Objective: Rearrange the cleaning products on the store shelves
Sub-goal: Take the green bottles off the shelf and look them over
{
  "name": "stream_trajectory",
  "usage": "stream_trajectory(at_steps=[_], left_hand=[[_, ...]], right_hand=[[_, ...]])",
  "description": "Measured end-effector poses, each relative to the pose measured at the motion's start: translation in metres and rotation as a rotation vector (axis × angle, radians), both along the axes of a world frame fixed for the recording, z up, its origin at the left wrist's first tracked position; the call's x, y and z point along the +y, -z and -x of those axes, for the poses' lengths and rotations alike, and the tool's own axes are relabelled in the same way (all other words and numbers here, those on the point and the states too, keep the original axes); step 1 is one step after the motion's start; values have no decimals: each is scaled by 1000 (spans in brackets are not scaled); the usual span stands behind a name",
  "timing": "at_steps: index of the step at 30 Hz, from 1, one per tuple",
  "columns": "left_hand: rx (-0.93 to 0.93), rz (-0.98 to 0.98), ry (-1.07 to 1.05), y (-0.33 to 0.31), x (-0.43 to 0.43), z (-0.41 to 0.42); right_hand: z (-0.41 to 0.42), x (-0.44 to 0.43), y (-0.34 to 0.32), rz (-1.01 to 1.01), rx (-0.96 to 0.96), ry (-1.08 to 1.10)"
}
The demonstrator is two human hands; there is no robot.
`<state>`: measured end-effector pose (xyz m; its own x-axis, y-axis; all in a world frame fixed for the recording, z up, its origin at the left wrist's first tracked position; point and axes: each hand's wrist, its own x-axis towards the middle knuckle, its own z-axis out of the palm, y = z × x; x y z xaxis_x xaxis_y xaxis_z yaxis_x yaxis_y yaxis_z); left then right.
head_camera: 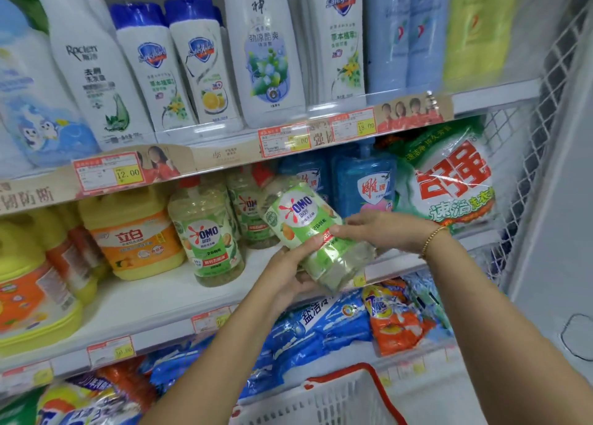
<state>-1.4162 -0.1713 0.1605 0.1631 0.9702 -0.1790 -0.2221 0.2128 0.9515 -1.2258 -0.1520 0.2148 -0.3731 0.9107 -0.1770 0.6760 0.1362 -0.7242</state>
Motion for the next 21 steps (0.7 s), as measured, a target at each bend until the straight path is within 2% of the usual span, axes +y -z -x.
stream_trajectory(at_steps=[3, 7, 13, 16, 18, 21], left_hand=[[78, -28, 112, 11, -44, 4], [227, -165, 131, 28, -89, 19], [457, -416, 16, 28, -110, 71], [536, -526, -55, 23, -110, 96], [533, -523, -116, 22, -110, 111], [520, -529, -167, 19, -114, 127]], right_hand=[[-7, -32, -8, 33, -208, -109], [8, -67, 5, 109, -328, -240], [48, -98, 34, -207, -122, -202], [73, -110, 27, -440, -107, -167], [89, -112, 24, -554, -101, -170], [108, -109, 24, -551, -31, -180]])
